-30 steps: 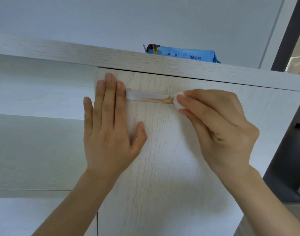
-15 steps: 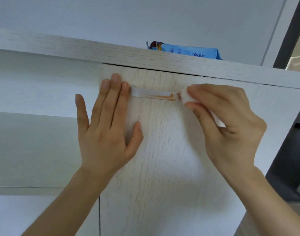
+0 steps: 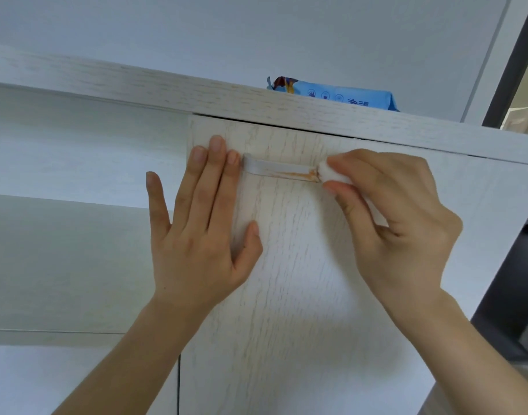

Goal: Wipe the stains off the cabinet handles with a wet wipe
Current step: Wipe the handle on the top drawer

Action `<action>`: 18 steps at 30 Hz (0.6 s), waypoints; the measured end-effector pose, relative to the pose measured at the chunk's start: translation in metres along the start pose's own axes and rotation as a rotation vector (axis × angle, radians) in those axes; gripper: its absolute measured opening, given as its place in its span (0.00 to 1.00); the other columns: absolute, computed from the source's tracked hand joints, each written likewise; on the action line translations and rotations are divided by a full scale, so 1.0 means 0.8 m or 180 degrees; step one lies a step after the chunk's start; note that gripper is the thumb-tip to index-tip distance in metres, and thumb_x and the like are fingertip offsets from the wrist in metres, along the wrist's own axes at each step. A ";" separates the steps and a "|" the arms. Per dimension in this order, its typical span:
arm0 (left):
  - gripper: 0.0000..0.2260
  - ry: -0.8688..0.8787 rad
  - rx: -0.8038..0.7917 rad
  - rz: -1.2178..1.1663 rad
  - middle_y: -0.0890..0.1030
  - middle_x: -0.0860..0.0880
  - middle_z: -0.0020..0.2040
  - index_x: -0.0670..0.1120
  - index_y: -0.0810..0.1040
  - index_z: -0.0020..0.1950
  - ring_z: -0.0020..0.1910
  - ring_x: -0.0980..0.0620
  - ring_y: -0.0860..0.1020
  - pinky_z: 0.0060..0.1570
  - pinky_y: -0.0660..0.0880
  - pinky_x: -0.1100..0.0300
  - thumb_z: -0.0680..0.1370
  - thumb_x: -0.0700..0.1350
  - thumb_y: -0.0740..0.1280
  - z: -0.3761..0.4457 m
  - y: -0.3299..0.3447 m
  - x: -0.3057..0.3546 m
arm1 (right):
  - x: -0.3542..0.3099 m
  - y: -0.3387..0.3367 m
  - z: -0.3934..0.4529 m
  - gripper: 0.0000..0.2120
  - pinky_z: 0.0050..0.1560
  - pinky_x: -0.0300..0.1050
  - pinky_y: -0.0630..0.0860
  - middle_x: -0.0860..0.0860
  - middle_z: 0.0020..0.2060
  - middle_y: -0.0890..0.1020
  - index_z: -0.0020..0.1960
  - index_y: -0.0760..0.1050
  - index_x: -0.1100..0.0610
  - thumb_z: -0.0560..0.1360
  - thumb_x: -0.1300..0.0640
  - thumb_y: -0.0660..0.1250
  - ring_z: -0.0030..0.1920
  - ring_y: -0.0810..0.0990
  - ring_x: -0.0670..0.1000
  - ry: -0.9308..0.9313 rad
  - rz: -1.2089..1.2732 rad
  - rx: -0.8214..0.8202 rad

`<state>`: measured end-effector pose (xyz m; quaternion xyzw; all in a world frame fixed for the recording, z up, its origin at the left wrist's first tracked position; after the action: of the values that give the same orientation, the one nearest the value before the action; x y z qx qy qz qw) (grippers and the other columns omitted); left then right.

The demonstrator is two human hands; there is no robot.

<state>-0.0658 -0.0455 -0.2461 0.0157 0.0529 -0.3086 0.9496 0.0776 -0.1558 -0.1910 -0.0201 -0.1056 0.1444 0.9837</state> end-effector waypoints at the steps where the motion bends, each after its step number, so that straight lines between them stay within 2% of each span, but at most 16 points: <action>1: 0.27 0.0003 -0.0011 -0.0007 0.59 0.42 0.73 0.38 0.57 0.75 0.74 0.44 0.60 0.73 0.44 0.44 0.79 0.50 0.56 0.000 0.000 0.000 | -0.001 0.000 0.000 0.07 0.56 0.33 0.69 0.49 0.47 0.79 0.54 0.79 0.62 0.76 0.63 0.68 0.48 0.78 0.52 -0.0016 -0.0029 -0.0040; 3: 0.27 0.0000 -0.0021 -0.0004 0.59 0.42 0.73 0.38 0.57 0.75 0.74 0.44 0.60 0.73 0.44 0.44 0.79 0.50 0.56 0.000 0.000 0.001 | -0.002 -0.001 0.001 0.07 0.56 0.32 0.68 0.50 0.47 0.79 0.54 0.79 0.62 0.76 0.64 0.68 0.49 0.76 0.50 0.0017 -0.0006 -0.0088; 6: 0.27 -0.0004 -0.0049 0.0010 0.59 0.41 0.73 0.38 0.58 0.75 0.74 0.44 0.59 0.73 0.44 0.44 0.79 0.50 0.56 0.000 -0.001 0.000 | -0.003 -0.011 0.003 0.07 0.55 0.32 0.69 0.48 0.48 0.76 0.54 0.76 0.58 0.76 0.64 0.67 0.51 0.73 0.46 0.0235 0.0057 0.0159; 12: 0.27 -0.0015 -0.0069 0.0033 0.59 0.42 0.74 0.38 0.56 0.75 0.74 0.44 0.59 0.73 0.44 0.43 0.79 0.50 0.54 -0.002 0.001 0.000 | -0.011 0.001 0.005 0.07 0.54 0.38 0.71 0.53 0.46 0.81 0.52 0.80 0.62 0.75 0.64 0.70 0.48 0.78 0.52 -0.0023 0.0032 -0.0115; 15: 0.27 0.0013 -0.0043 0.0057 0.59 0.43 0.74 0.39 0.57 0.75 0.74 0.44 0.59 0.72 0.44 0.43 0.79 0.50 0.55 -0.003 0.002 -0.001 | -0.010 0.003 0.008 0.07 0.54 0.37 0.71 0.54 0.46 0.82 0.53 0.80 0.62 0.75 0.64 0.69 0.48 0.78 0.52 -0.0078 0.0070 -0.0154; 18: 0.27 0.0005 -0.0016 0.0021 0.59 0.43 0.74 0.38 0.57 0.75 0.74 0.45 0.59 0.72 0.45 0.42 0.79 0.50 0.55 -0.003 0.003 -0.001 | -0.010 0.002 0.005 0.06 0.55 0.35 0.70 0.51 0.46 0.80 0.52 0.80 0.62 0.75 0.64 0.69 0.48 0.78 0.53 -0.0054 -0.0041 -0.0053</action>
<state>-0.0652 -0.0433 -0.2485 0.0138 0.0544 -0.3052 0.9506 0.0690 -0.1566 -0.1888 -0.0265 -0.1154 0.1374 0.9834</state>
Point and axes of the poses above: each hand's wrist, its own z-axis towards the middle knuckle, its own y-axis out of the palm, x = y × z, the point moved 3 cm from there along z, towards the middle knuckle
